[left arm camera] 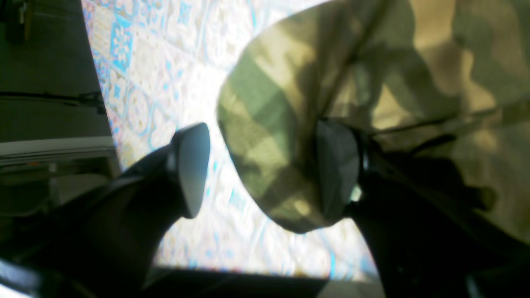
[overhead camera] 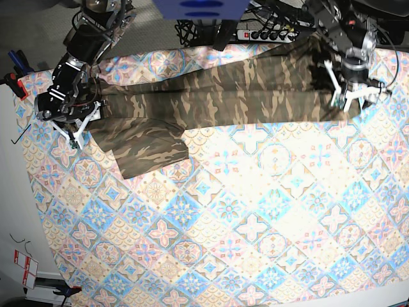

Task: Fold the T-shirt properly
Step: 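Pull the folded shirt end with the left gripper away from the right gripper, then release the shirt and move both grippers to the folded shirt's ends, then grasp the folded shirt's ends with both grippers and straighten it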

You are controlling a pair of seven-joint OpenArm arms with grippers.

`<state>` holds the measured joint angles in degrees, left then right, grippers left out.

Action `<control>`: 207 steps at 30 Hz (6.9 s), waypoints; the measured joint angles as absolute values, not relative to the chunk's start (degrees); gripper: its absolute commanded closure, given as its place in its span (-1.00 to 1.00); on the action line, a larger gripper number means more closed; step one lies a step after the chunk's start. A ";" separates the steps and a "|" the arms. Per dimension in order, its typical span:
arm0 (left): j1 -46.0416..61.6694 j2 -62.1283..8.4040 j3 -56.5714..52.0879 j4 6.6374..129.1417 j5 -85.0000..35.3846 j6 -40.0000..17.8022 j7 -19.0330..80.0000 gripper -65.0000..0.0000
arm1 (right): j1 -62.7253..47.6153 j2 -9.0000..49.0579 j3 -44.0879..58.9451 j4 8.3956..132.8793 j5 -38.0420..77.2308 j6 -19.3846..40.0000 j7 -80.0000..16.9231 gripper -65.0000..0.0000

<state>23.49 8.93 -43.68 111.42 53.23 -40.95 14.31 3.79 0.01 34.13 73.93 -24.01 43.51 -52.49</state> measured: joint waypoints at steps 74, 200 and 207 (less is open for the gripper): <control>34.13 -10.39 -48.56 108.14 -32.82 -40.01 61.52 -0.29 | 0.05 2.09 27.64 74.76 -23.49 41.80 -48.82 -0.24; 4.34 -19.86 -24.75 108.57 12.71 -40.36 71.02 0.42 | 20.71 5.72 34.33 56.36 -24.56 37.19 -48.71 -0.23; 2.70 -16.93 -17.34 108.77 25.39 -40.53 73.76 0.43 | 17.78 5.34 32.75 76.71 -24.56 37.28 -59.79 -0.23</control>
